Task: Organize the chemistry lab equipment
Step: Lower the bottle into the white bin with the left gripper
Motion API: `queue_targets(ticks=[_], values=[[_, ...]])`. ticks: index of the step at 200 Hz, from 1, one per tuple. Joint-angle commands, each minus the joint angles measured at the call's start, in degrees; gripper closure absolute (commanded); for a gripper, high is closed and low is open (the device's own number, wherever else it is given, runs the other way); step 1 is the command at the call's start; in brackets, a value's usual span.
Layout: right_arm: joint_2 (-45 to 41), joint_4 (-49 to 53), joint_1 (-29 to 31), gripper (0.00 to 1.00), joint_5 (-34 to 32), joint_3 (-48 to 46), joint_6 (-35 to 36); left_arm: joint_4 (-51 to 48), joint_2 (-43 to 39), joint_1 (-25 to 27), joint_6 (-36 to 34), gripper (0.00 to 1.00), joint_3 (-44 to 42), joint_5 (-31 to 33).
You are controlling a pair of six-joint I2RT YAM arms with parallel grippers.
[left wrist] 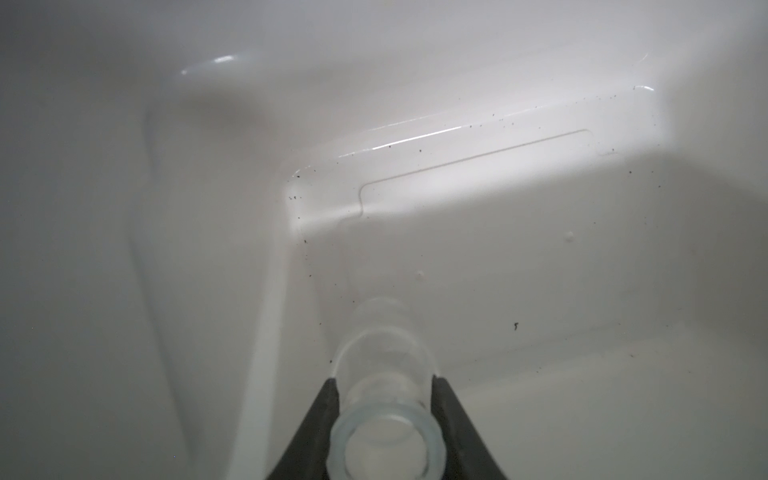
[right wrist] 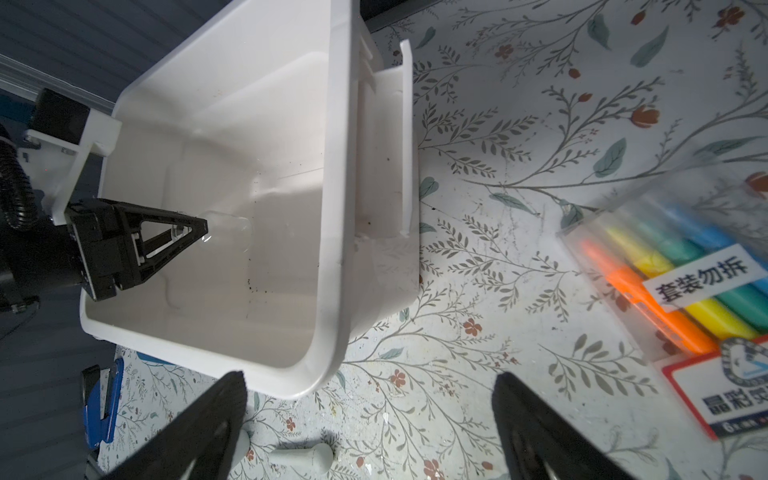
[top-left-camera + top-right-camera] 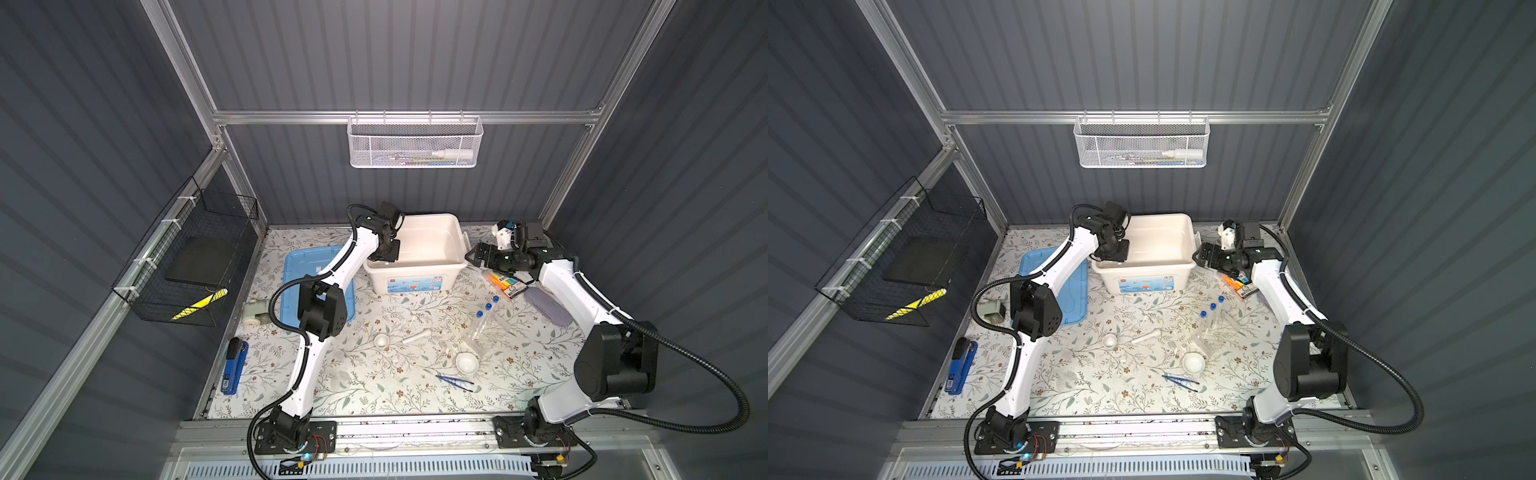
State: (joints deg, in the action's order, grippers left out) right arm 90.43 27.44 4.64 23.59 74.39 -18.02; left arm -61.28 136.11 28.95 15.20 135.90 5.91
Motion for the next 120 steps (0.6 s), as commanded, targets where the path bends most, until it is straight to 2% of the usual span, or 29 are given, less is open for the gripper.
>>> queue_targets(ticks=[1,61,120], values=[[-0.7,0.3,0.3,0.06,0.4,-0.8,0.0,-1.7,1.2,0.5,0.3,0.74,-0.7,-0.8],[-0.5,1.1,0.3,0.06,0.6,-0.5,1.0,-1.2,2.3,1.5,2.1,0.74,0.8,-1.8],[-0.1,2.4,0.2,0.06,0.6,0.1,2.4,-2.1,1.6,1.5,4.3,0.74,-2.3,-0.5]])
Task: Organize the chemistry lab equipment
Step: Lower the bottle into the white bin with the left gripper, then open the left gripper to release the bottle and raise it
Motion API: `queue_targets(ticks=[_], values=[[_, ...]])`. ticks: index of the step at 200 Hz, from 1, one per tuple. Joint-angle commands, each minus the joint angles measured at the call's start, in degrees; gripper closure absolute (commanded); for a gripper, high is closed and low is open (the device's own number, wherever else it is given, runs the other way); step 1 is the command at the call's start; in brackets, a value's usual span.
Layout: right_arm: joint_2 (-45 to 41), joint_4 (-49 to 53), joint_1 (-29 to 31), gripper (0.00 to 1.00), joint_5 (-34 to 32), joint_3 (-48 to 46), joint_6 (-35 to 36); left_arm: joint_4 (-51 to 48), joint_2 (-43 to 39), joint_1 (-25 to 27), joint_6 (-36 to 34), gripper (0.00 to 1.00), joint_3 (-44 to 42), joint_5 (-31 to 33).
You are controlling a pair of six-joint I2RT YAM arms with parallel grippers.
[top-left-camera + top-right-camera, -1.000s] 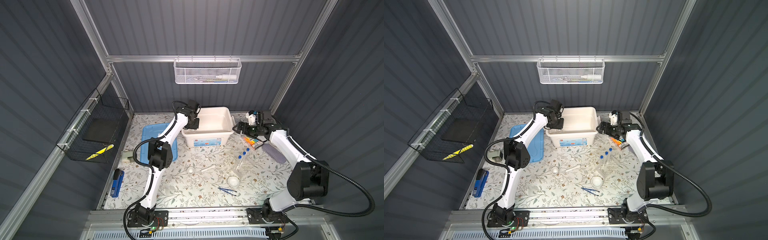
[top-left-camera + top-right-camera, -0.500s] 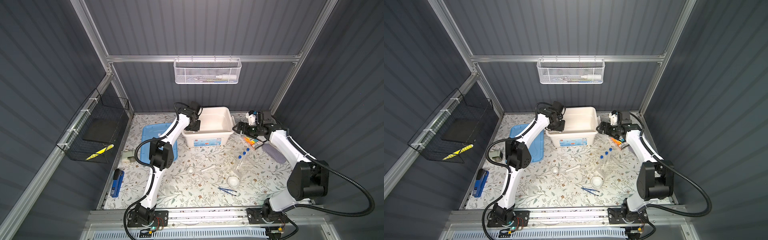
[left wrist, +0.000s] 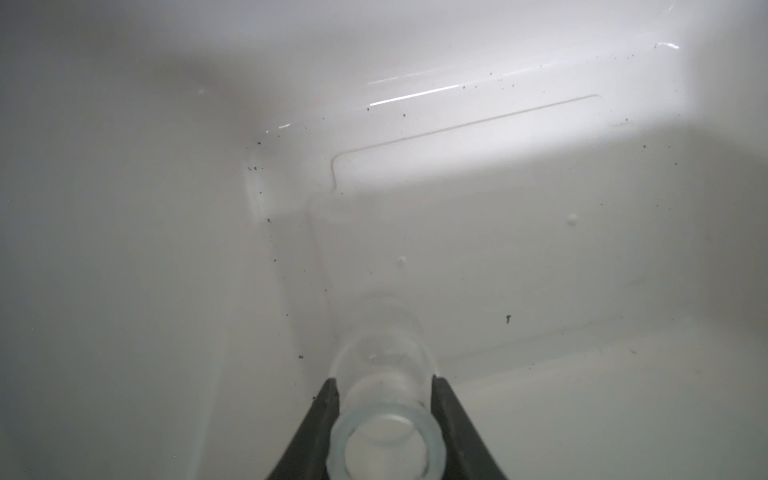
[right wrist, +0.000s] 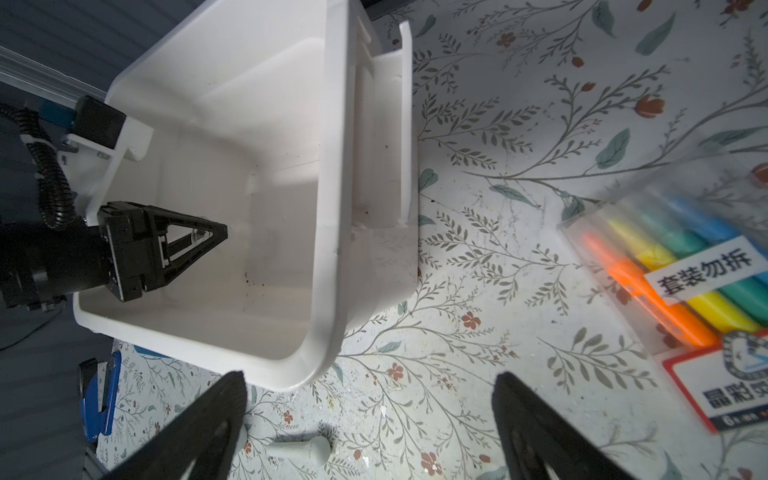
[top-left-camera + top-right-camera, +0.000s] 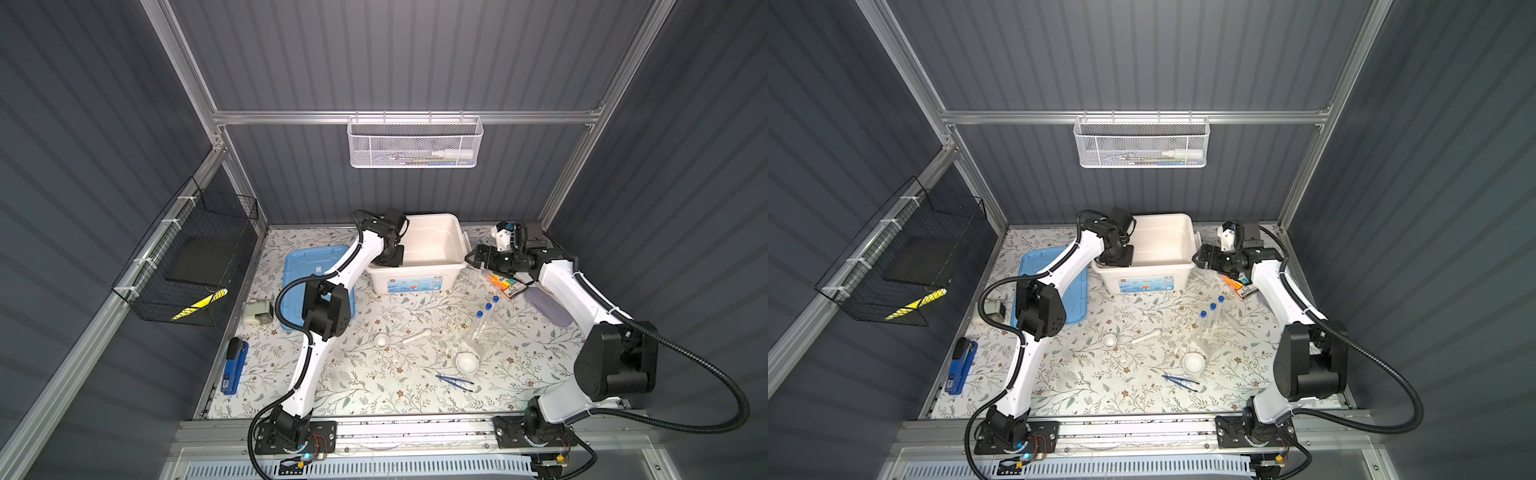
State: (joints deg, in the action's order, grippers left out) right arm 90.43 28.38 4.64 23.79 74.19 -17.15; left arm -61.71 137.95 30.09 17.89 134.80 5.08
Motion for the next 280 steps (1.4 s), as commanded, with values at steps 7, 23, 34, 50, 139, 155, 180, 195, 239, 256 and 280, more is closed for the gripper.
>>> queue_targets(ticks=[7,23,34,50,139,155,180,195,239,256,280], values=[[0.0,1.5,0.2,0.06,0.5,0.5,1.7,-2.0,-0.1,0.4,1.8,0.74,-1.2,0.6],[0.4,1.8,0.2,0.06,0.6,0.8,1.9,-2.5,0.0,0.4,1.9,0.74,-1.3,0.8],[0.6,1.8,0.2,0.06,0.8,0.9,2.0,-2.9,0.4,0.4,1.9,0.74,-1.4,0.6],[0.8,1.8,0.2,0.06,0.8,1.0,2.1,-3.6,0.9,0.4,1.9,0.74,-1.5,0.4],[0.6,0.1,0.1,0.05,2.1,0.4,1.4,-4.1,1.3,1.1,2.7,0.62,-0.9,-0.3],[0.6,-0.3,0.1,0.05,2.4,0.4,1.3,-4.0,0.8,1.1,2.7,0.59,-1.2,-0.2],[0.5,-0.6,0.0,0.05,2.8,0.4,1.4,-3.5,-0.3,1.2,3.1,0.54,-1.9,0.4],[0.4,-0.8,0.0,0.05,3.1,0.3,1.4,-3.6,-0.8,1.2,3.4,0.48,-1.9,0.7],[-0.5,-1.4,0.0,0.04,3.5,-0.5,1.7,-3.5,-2.5,1.9,3.1,0.31,-0.9,2.2],[-1.0,-1.7,-0.2,0.04,3.5,-1.0,1.7,-3.3,-3.6,2.5,3.2,0.22,-0.4,4.0],[-1.7,-2.4,-0.5,0.03,4.2,-1.6,1.3,-3.3,-5.6,3.5,2.4,0.10,1.4,9.2]])
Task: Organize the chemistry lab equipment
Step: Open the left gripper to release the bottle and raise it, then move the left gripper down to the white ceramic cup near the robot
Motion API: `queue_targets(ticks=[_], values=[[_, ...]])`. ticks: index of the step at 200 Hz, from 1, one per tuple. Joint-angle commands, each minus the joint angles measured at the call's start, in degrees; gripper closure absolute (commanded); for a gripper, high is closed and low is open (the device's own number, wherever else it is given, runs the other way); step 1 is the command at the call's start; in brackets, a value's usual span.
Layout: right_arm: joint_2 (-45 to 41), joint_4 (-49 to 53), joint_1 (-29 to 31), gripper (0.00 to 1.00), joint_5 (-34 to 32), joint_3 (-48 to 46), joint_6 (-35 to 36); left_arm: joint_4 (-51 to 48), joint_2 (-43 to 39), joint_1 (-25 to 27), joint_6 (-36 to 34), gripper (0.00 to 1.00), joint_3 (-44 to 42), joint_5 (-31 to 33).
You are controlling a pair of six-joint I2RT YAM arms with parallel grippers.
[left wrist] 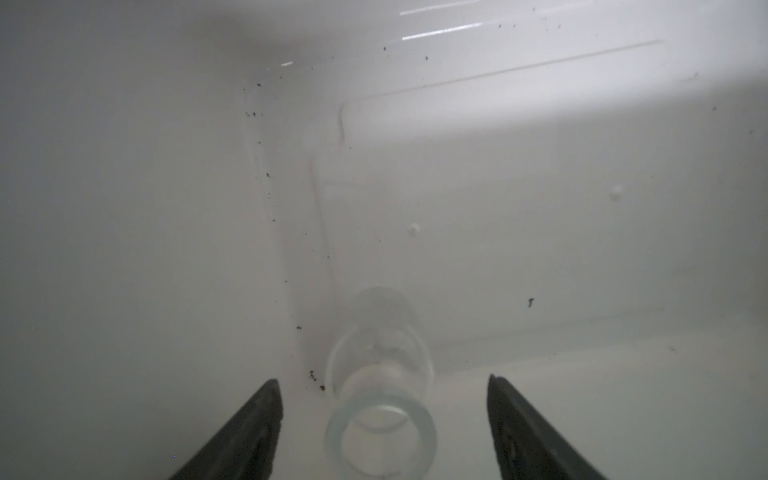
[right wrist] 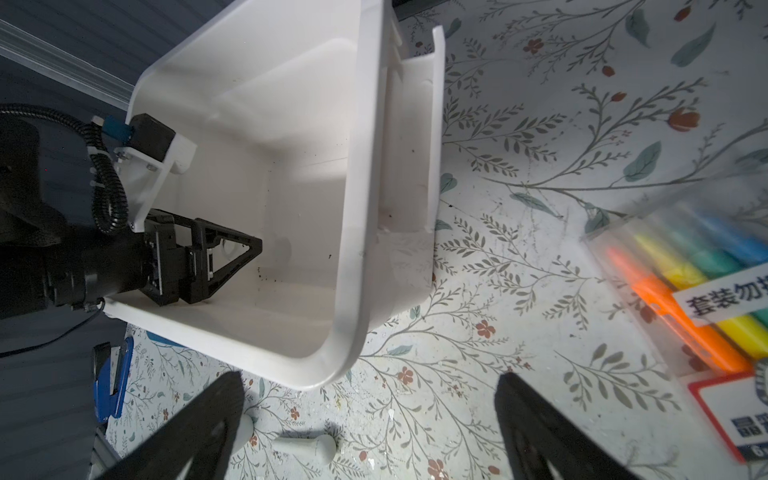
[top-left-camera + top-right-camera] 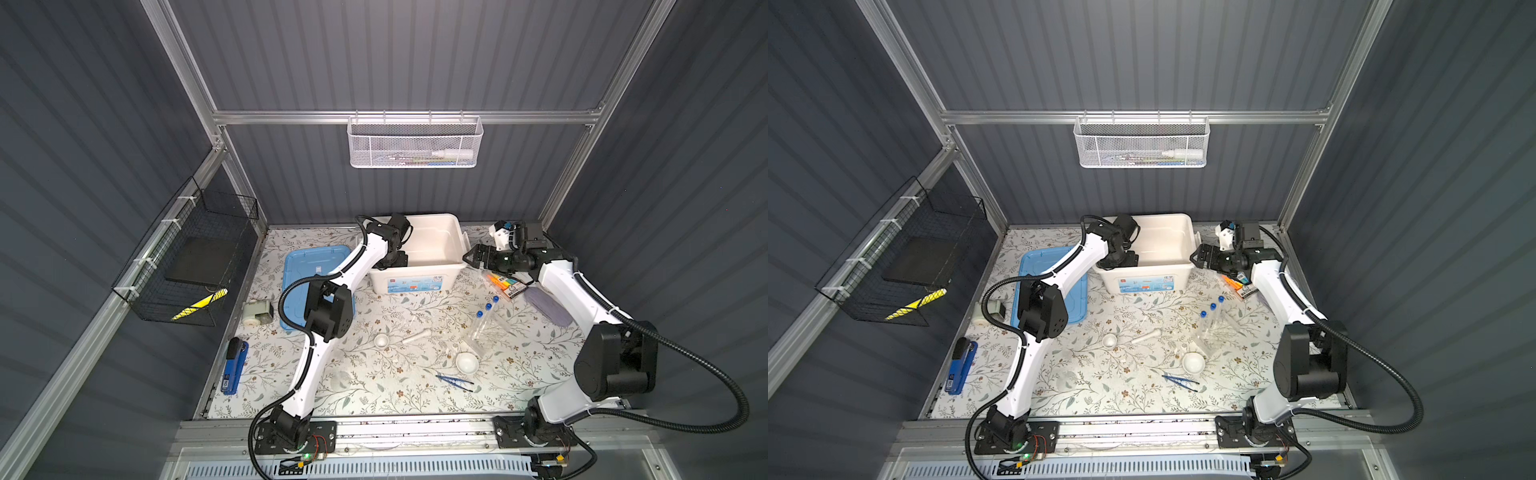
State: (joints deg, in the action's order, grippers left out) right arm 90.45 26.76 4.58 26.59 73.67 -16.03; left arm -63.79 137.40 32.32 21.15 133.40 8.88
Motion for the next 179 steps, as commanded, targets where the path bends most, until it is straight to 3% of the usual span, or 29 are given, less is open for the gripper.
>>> queue_targets(ticks=[1,32,100,179], values=[[-1.8,-0.8,-0.4,0.03,1.4,-1.1,0.2,-1.2,-5.2,1.4,-1.0,0.10,2.9,5.6],[-2.8,-1.9,-0.7,0.03,2.4,-0.8,-0.2,-1.1,-8.6,2.3,-2.1,0.01,4.6,10.4],[-5.2,-1.8,-0.8,0.02,4.5,-2.2,0.8,-2.1,-18.7,6.6,0.8,0.00,0.7,20.5],[-13.2,-2.3,-0.8,0.02,4.5,-8.0,0.0,-2.0,-37.0,13.0,15.1,0.00,-25.7,25.8]])
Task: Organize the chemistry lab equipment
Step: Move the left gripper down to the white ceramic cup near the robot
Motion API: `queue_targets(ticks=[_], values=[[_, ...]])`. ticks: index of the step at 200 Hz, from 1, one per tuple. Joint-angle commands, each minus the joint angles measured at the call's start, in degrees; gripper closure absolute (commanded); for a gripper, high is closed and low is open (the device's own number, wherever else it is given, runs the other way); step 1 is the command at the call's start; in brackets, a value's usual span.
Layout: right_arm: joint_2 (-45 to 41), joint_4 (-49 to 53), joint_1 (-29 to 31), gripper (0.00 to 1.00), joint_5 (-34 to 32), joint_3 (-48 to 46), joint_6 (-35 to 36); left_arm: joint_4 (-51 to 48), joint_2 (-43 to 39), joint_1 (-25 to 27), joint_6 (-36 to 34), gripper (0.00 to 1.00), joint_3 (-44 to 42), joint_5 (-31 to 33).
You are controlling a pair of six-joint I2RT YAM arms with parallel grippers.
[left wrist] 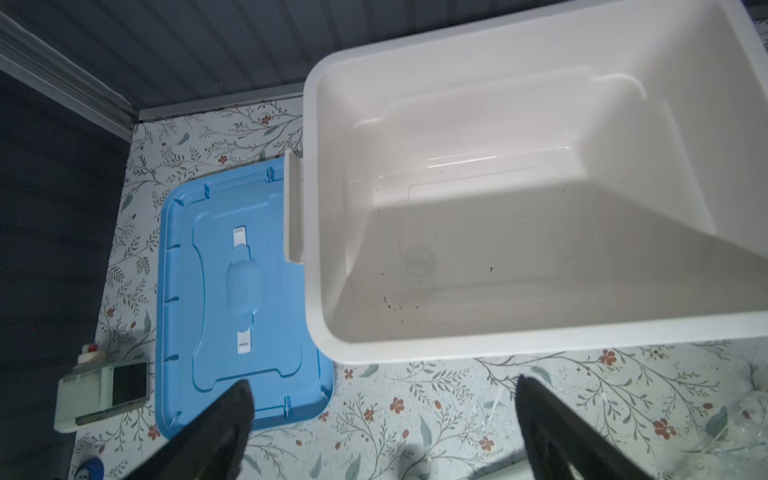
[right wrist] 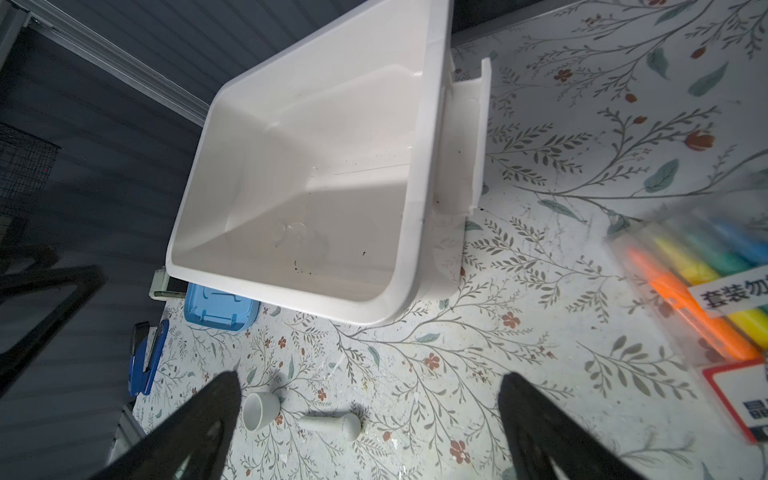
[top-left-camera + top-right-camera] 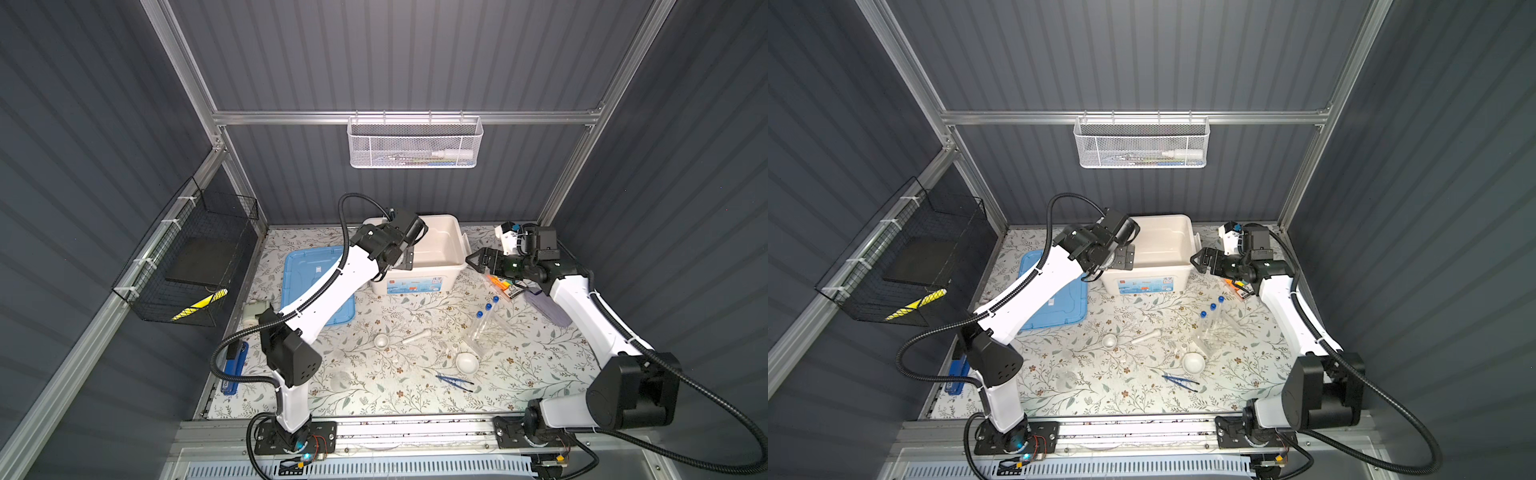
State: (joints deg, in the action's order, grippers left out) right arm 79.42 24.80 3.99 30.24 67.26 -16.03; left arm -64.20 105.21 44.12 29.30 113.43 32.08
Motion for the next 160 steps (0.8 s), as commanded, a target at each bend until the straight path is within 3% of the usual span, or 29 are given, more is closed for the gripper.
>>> queue_targets(ticks=[1,66,116,160], values=[[-2.3,-0.3,-0.2,0.02,0.8,-1.7,0.0,-1.6,-4.9,1.3,7.2,0.00,-6.2,2.6],[-8.0,2.6,-0.2,0.02,-0.5,-5.5,0.7,0.9,-14.2,6.6,19.3,0.00,-27.6,-1.7],[-11.7,3.8,-0.1,0.02,-1.2,-8.4,-0.2,2.5,-14.6,10.0,24.8,0.00,-36.5,-5.9],[-14.3,4.8,-0.1,0.02,-2.2,-10.4,-0.8,11.6,-15.5,11.5,28.2,0.00,-44.7,-10.3]])
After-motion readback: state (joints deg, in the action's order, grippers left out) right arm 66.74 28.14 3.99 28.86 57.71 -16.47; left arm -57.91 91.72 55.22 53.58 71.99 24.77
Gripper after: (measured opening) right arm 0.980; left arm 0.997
